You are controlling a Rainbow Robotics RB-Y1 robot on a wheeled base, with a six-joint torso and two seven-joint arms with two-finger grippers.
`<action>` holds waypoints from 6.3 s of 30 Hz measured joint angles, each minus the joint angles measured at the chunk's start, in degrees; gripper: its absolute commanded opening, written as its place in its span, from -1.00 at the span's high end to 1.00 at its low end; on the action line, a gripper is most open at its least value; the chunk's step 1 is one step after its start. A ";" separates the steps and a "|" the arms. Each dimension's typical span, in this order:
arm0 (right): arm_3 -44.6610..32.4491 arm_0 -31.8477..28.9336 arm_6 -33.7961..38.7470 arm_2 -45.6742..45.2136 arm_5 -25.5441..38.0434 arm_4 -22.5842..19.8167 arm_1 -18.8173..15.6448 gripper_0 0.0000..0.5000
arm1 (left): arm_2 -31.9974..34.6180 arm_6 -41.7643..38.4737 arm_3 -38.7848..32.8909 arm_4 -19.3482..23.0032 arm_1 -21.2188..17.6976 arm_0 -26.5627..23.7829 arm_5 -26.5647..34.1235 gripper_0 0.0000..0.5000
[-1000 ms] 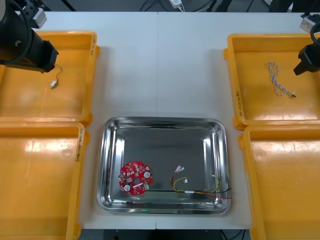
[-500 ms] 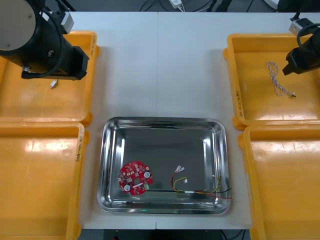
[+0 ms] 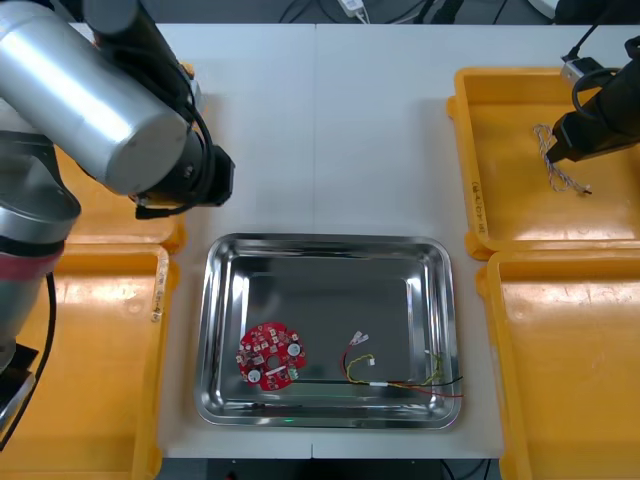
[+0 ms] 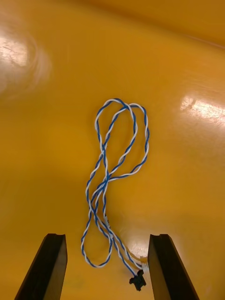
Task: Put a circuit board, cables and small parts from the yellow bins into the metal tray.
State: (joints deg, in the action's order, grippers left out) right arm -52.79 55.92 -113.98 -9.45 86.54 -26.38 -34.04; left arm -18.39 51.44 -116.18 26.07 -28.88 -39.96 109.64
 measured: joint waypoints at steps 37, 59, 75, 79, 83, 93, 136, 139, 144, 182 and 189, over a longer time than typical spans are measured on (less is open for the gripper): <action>7.38 0.08 -1.54 0.02 -7.41 -1.45 1.19 1.00 | -16.22 -12.31 -0.47 -7.84 5.57 8.74 -5.20 0.99; 5.53 0.08 -4.73 0.02 -6.10 -1.75 1.17 1.00 | -16.67 -12.31 4.83 -7.78 5.62 9.02 -11.44 0.99; -5.62 0.07 -4.84 -2.11 7.61 -1.77 0.16 1.00 | -16.93 -12.32 4.84 -7.64 5.62 9.04 -11.73 -1.00; -5.95 0.07 -4.84 -2.17 8.04 -1.77 -0.04 1.00 | -17.02 -12.39 4.82 -7.58 5.62 9.05 -11.73 -1.00; -7.39 0.07 -4.84 -2.37 9.88 -1.75 -0.25 1.00 | -17.02 -12.98 4.80 -7.30 5.62 9.05 -11.73 -1.00; -7.91 0.06 -4.84 -3.22 10.04 -1.73 -0.33 1.00 | -17.02 -15.56 4.62 -6.97 5.61 9.05 -11.73 -1.00; -44.89 -0.04 -0.84 0.35 23.23 -19.19 -3.19 1.00 | -5.79 -15.56 -2.16 8.31 -3.86 5.30 -7.46 -1.00; -47.63 -0.04 6.09 2.98 23.23 -23.73 -3.22 1.00 | -4.07 -15.54 -2.17 9.52 -5.63 4.72 -7.44 -1.00; -50.79 -0.04 8.42 5.41 23.23 -29.72 -3.25 1.00 | -0.47 -14.97 -2.18 11.42 -7.92 4.25 -6.55 -1.00; -73.53 -15.32 15.68 25.46 23.28 -31.65 -2.49 1.00 | 15.71 37.93 25.71 18.93 -17.41 -1.86 -8.72 -1.00; -73.52 -17.67 14.76 30.26 23.28 -27.24 -2.24 1.00 | 15.82 42.03 30.99 18.09 -17.41 -2.05 -14.66 -1.00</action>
State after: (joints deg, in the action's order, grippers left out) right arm -126.31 38.24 -99.22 20.81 109.82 -53.63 -36.28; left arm -2.57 93.47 -85.19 44.16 -46.29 -42.00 94.99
